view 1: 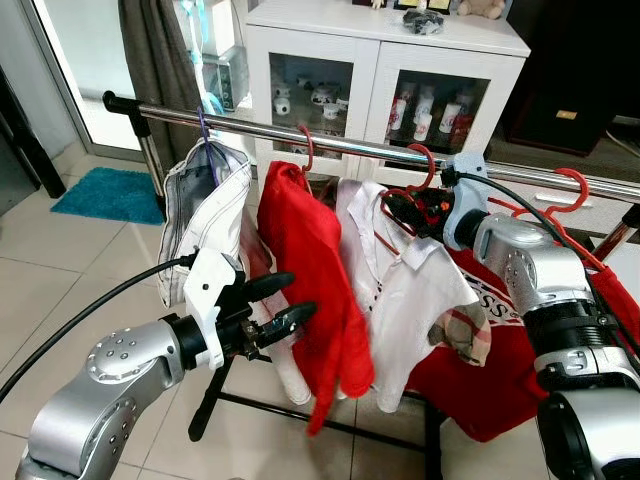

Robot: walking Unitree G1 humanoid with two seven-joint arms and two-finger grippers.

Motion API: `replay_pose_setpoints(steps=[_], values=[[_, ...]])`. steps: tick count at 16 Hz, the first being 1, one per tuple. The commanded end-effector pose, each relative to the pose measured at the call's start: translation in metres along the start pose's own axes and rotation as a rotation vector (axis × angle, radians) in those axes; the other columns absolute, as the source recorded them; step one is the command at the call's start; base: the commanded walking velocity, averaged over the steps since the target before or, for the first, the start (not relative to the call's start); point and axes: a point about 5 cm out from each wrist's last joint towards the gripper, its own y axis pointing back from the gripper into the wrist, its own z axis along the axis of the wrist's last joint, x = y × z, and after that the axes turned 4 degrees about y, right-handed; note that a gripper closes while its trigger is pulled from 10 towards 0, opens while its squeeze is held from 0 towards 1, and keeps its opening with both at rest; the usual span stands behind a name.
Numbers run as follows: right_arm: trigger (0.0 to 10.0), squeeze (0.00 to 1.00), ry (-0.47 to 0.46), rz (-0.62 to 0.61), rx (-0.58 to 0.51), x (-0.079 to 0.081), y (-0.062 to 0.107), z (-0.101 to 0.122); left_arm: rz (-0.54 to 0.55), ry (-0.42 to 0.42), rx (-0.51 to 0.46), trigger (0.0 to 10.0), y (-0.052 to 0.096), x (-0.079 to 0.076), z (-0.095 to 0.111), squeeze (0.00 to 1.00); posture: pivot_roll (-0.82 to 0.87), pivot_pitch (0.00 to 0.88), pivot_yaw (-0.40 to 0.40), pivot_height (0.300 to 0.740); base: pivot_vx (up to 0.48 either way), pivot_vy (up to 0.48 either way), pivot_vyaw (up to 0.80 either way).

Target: Hang hanger

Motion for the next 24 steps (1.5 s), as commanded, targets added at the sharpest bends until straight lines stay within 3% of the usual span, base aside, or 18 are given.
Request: replay_pose_setpoints(steps=[1,11,24], values=[[0.0,0.0,0.004,-0.004,-0.007,-0.003,-0.001,0.004,-0.017,-0.021,0.004,10.0,0.0,-0.004,0.002,0.0,-0.07,0.0,-0.034,0.74,0.0,0.0,0.0],[0.0,0.0,0.004,-0.036,0.032,-0.007,-0.014,-0.001,-0.022,-0.029,0.018,10.0,0.0,-0.004,0.0,0.0,-0.07,0.0,-0.036,0.74,0.0,0.0,0.0],[0.0,0.0,-0.004,0.017,0.026,-0.003,-0.011,-0.007,-0.019,-0.041,0.025,10.0,-0.002,-0.003,-0.003,0.0,-0.09,0.0,-0.027,0.74,0.0,0.0,0.0]])
